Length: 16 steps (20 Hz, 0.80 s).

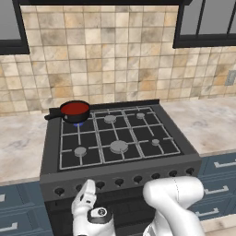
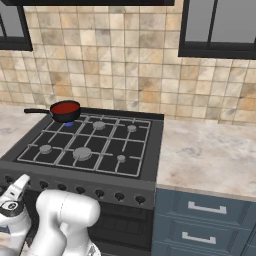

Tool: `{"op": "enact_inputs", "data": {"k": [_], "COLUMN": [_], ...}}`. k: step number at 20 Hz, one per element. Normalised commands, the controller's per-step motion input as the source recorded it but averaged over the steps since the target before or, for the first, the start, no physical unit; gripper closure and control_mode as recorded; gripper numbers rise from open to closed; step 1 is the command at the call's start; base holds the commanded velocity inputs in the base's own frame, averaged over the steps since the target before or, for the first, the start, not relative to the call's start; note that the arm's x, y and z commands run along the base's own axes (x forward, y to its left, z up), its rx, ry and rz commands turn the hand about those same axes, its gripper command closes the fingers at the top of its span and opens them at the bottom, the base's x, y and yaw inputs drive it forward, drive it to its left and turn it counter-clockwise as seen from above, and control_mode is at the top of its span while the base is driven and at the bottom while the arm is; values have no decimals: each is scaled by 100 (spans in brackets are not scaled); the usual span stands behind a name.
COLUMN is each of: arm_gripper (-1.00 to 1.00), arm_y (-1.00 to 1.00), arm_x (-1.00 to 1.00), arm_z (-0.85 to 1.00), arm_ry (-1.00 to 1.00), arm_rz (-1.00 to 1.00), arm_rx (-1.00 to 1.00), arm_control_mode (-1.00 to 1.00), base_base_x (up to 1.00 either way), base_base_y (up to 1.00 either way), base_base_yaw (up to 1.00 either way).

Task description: Wait until the marinara sauce is simmered to a deep red color and then turn off the stove.

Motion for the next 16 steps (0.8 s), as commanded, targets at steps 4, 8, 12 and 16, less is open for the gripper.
{"op": "enact_inputs", "data": {"k": [4, 8, 12, 16], "arm_gripper": [100, 100, 100, 100], "arm_y": [-2, -11, -19, -33], "arm_x": [-7, -5, 0, 0], "arm_z": [0, 0, 11, 5], "arm_ry": [3, 3, 6, 1], "arm_rz": [-24, -19, -14, -7], "arm_rx": [70, 71, 62, 58], "arm_control_mode": [-100, -100, -100, -100], "base_base_x": [0, 0, 0, 0], "base_base_y": [0, 0, 0, 0], "base_base_yaw": [0, 0, 0, 0]}}
